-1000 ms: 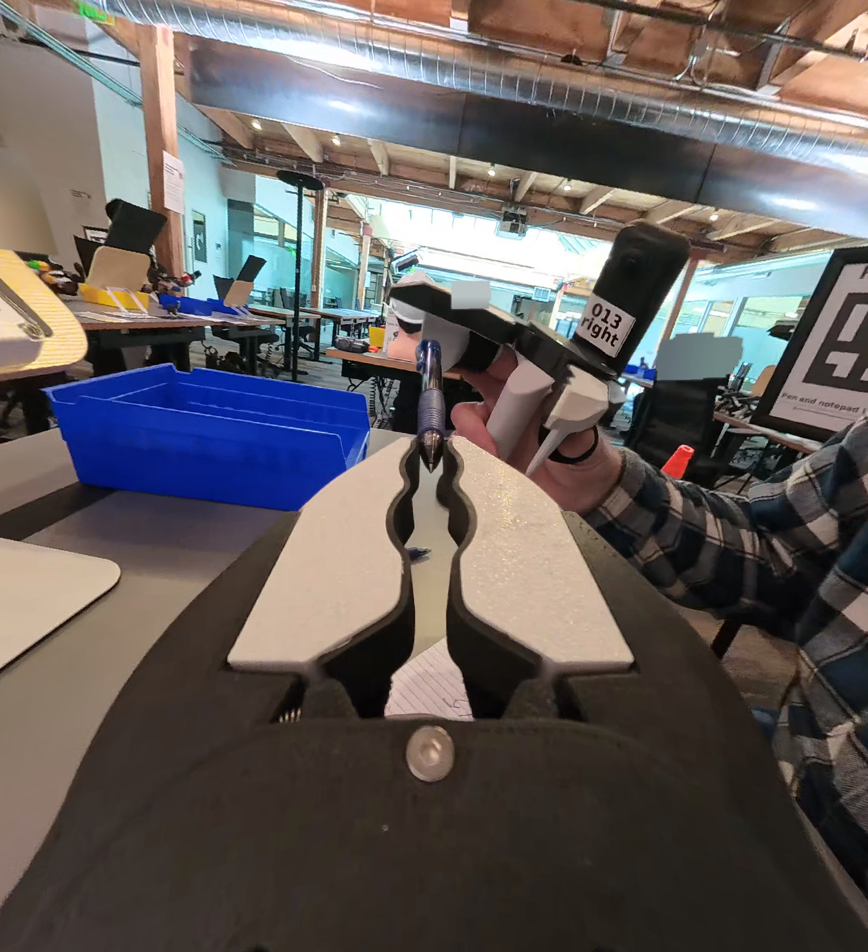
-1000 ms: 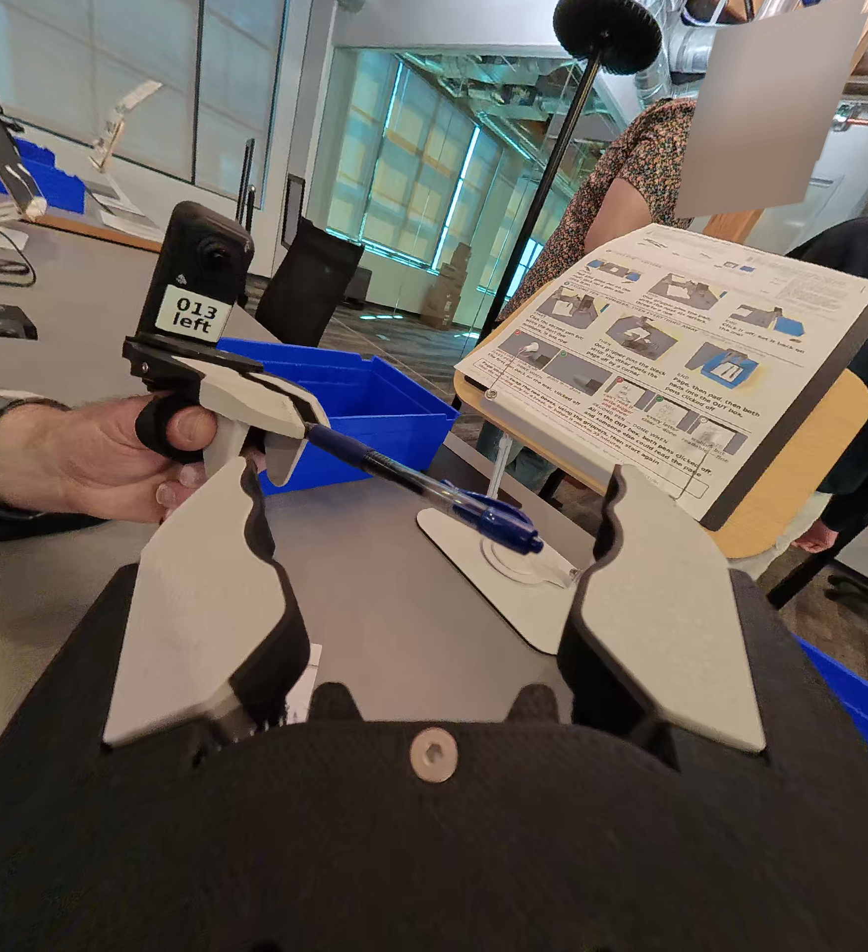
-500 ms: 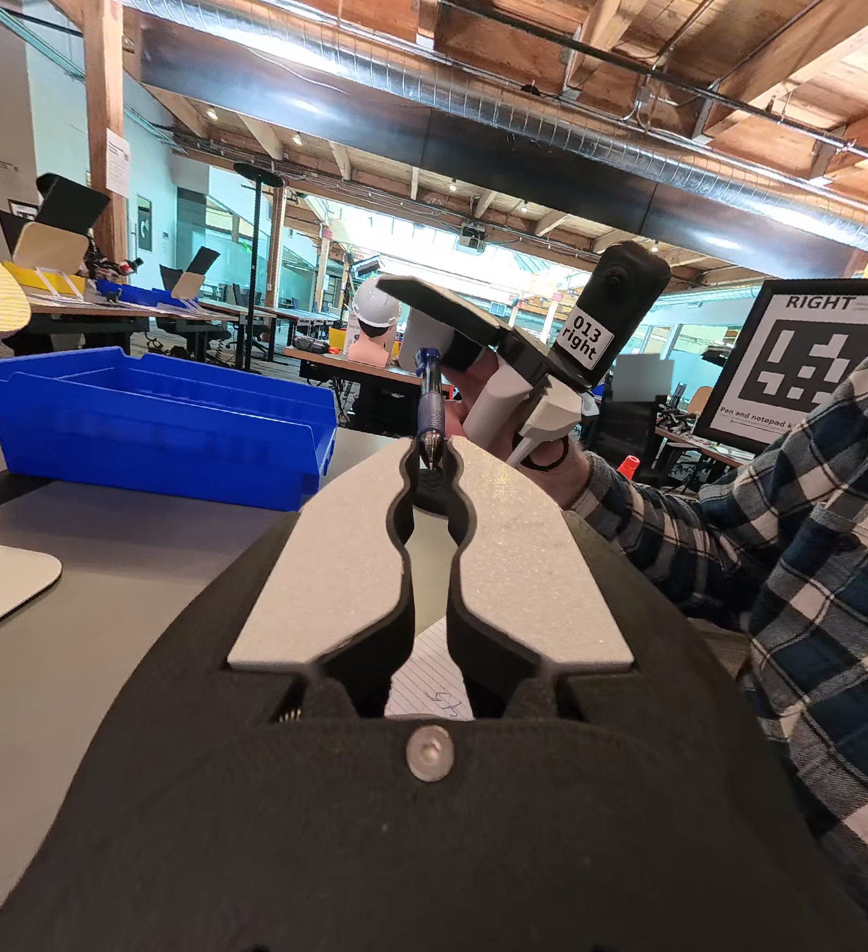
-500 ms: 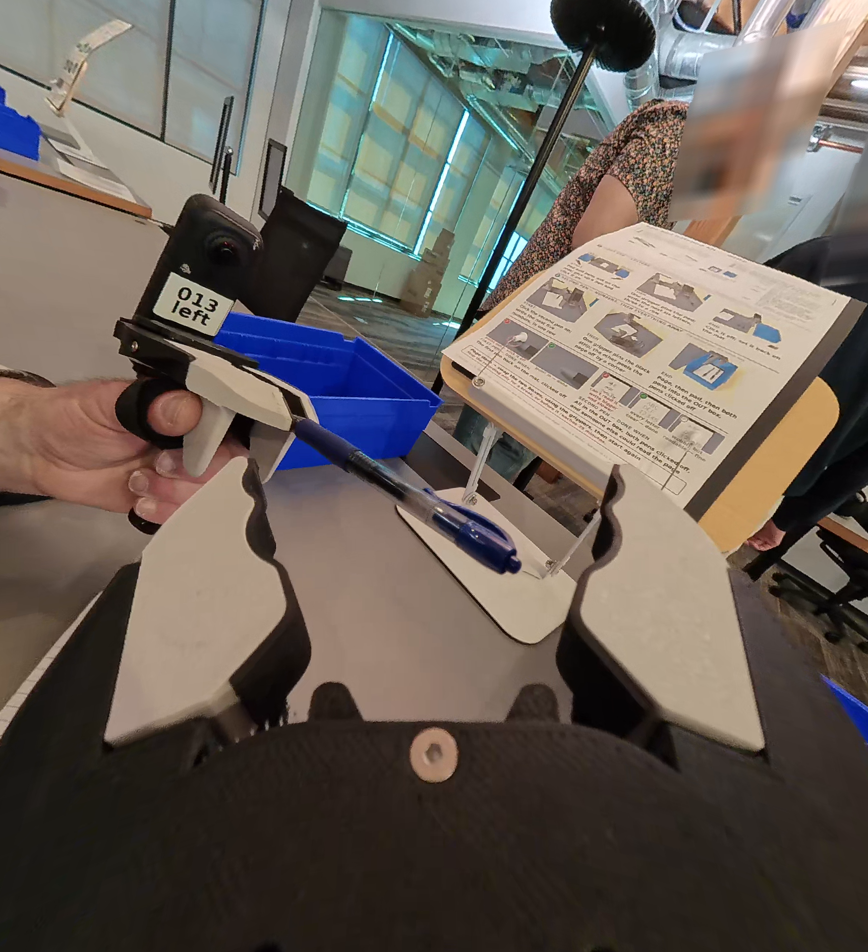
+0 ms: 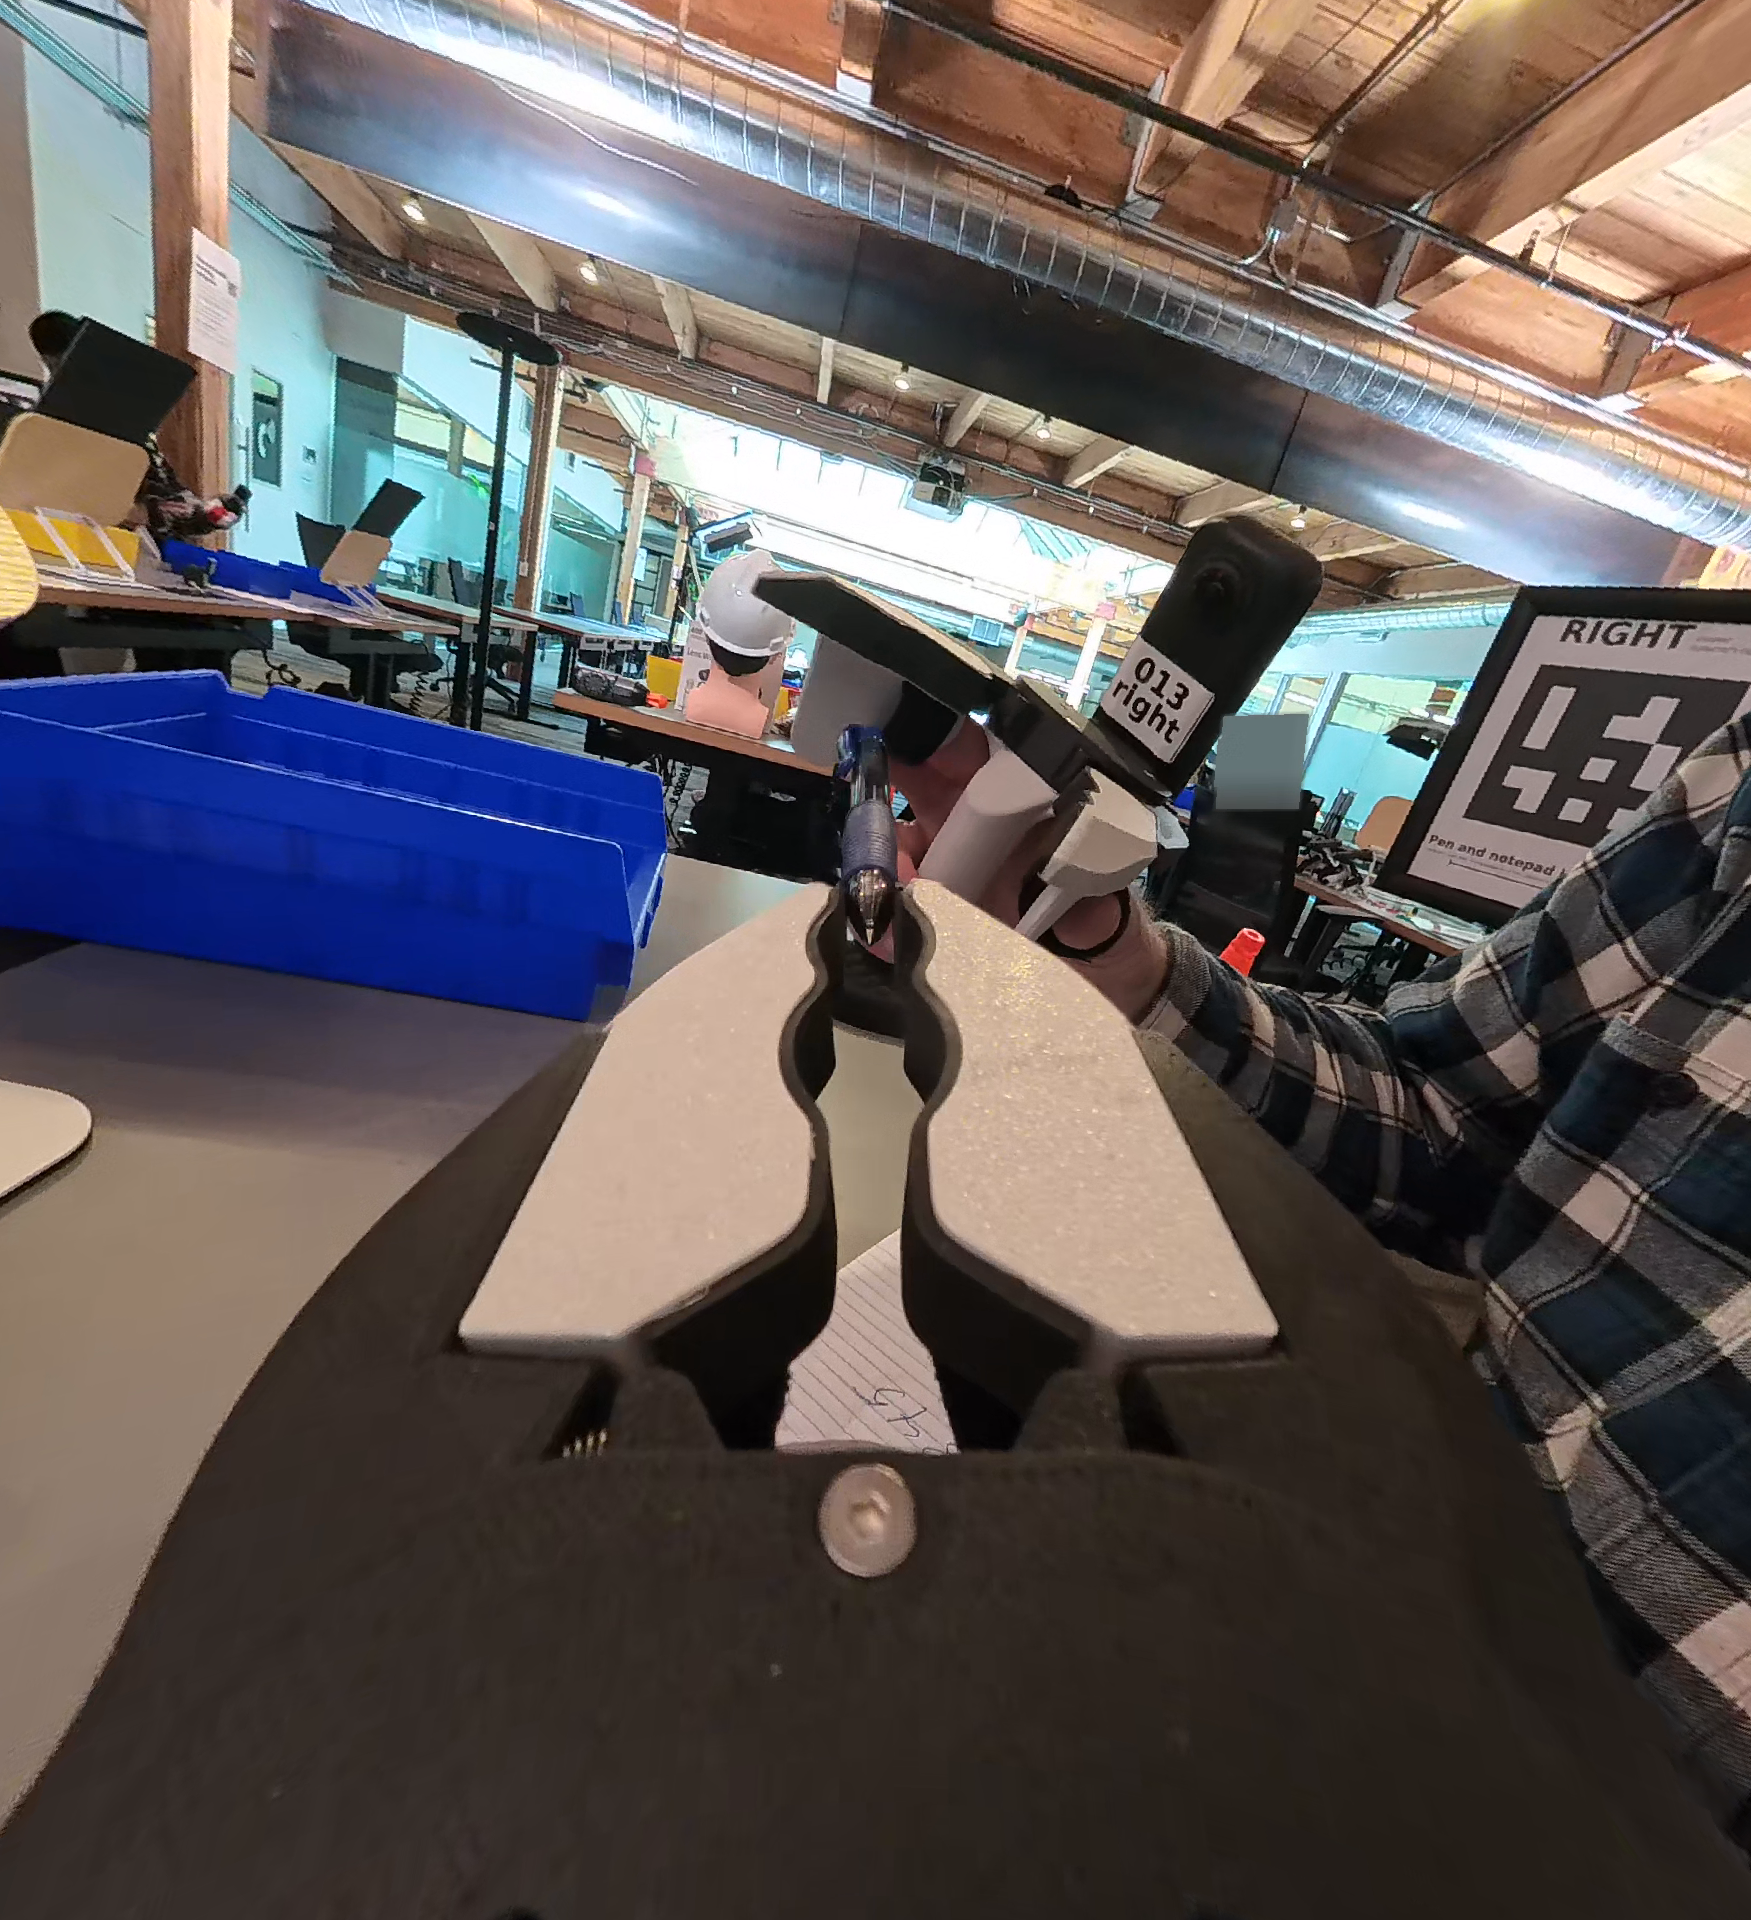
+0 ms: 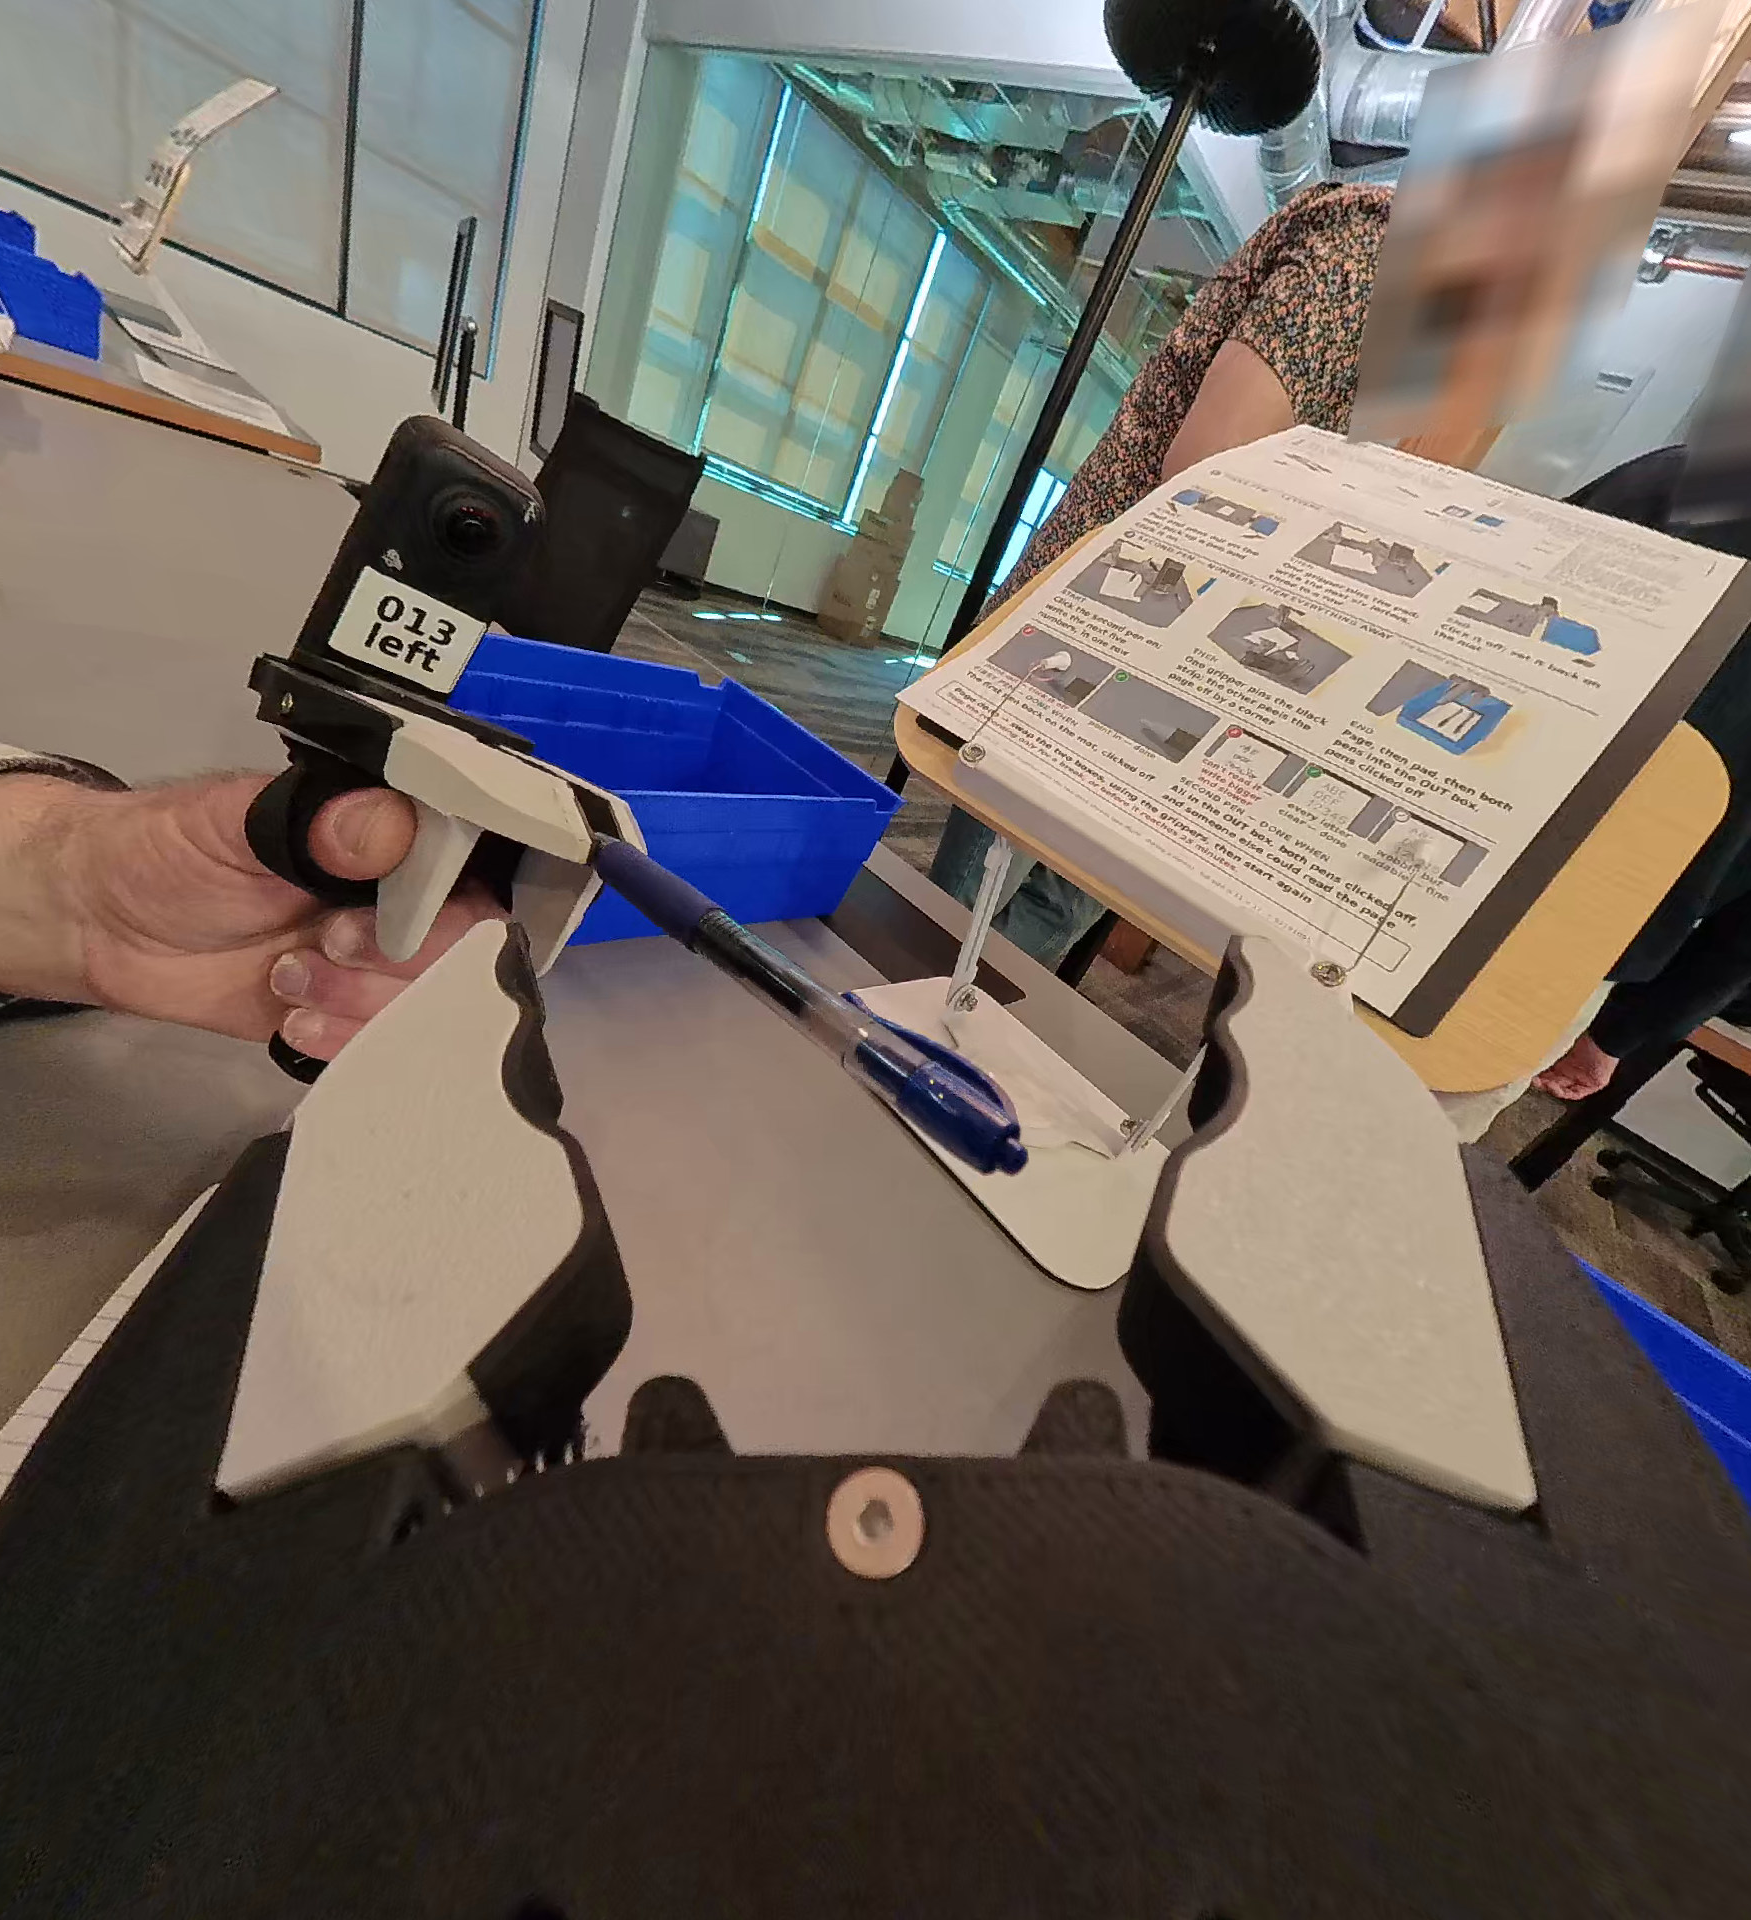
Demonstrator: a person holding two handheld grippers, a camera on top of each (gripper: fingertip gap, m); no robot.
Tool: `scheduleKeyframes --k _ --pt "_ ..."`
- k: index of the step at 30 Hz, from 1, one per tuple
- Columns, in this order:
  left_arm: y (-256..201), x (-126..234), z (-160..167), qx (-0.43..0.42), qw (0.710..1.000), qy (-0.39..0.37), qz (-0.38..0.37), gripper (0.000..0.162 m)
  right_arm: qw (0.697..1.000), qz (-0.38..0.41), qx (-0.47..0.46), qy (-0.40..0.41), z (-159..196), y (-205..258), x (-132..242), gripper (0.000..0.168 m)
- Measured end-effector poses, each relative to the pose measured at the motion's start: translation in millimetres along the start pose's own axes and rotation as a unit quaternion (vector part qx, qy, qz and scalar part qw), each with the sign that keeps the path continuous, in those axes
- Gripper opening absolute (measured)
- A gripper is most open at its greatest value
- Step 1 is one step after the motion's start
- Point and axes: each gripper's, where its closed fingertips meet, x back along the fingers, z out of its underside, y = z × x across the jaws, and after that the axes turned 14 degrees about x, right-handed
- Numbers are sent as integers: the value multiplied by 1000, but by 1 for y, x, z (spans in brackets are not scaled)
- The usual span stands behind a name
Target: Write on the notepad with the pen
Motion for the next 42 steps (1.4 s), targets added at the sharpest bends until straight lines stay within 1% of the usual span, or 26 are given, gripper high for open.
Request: scheduleKeyframes --k 12,16,18,26,33,34,37,39,42 --pt "-1 5 -10 45 998 -34 30 8 1000 11 12 -19 -3 8 -4 123" --pt "1 6 -13 61 997 -45 35 8 999 33 11 -38 -7 8 -3 124" --pt "1 7 -14 70 996 -50 39 8 998 40 21 -41 -10 11 -5 126" --pt "-1 7 -16 82 994 -60 48 8 997 57 14 -53 -12 22 -13 140" --pt "-1 6 -15 83 994 -57 47 8 997 57 25 -45 -10 26 -16 141" --pt "-1 7 -15 83 994 -59 48 8 997 59 29 -43 -9 26 -15 138" --pt "2 6 -13 81 995 -51 38 8 997 58 24 -39 -7 25 -15 138" --pt "2 7 -13 85 994 -53 40 8 998 57 20 -36 -7 25 -15 134" --pt "4 7 -11 88 994 -52 34 8 998 50 23 -30 -5 27 -16 134"
